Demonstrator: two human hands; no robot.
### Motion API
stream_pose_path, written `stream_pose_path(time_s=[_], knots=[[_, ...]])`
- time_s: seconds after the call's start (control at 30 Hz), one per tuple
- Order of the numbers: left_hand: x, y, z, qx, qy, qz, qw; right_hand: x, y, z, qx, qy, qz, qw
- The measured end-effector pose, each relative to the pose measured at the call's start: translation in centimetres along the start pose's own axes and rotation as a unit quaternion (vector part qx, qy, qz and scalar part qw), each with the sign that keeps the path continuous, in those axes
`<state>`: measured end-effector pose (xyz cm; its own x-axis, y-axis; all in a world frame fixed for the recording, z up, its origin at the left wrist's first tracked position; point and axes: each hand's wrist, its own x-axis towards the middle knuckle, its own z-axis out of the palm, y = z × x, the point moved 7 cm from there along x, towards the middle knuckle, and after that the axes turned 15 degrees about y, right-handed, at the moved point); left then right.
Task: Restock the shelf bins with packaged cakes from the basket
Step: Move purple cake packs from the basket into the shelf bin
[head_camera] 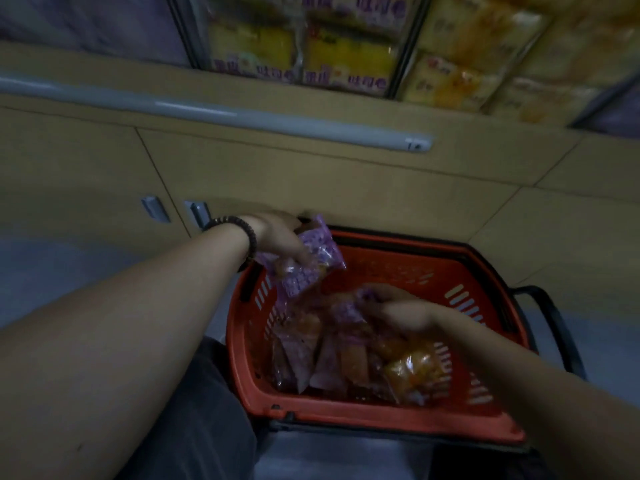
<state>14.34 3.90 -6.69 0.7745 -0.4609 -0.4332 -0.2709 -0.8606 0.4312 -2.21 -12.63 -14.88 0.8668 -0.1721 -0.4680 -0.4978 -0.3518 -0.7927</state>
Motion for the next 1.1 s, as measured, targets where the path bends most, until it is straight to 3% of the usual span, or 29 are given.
stream_pose_path(time_s=[0.27,0.4,0.57,0.9,1.1], knots=[[-1.0,0.8,1.5,-0.222,-0.04,-0.101,0.969,-7.4,-5.5,-11.8,0.162,0.109,0.017,0.981],[-2.5,3.8,0.9,-0.33,-0.004,-0.05,0.943,-10.5,-6.7,-12.4,0.323,0.096,0.019,0.941],[-3.7,7.1,1.4,-0.461,-0.024,-0.004,0.887,-10.9,-7.0,-14.8,0.306,0.157,-0.036,0.938],[-6.3,12.4,-1.0,-0.517,0.008,0.035,0.855,-13.1,-5.2,-19.8,0.394,0.269,-0.042,0.878],[-10.5,14.7,-1.6,-0.53,0.025,0.092,0.843,-17.7,-4.9,-21.4,0.403,0.309,-0.13,0.851]])
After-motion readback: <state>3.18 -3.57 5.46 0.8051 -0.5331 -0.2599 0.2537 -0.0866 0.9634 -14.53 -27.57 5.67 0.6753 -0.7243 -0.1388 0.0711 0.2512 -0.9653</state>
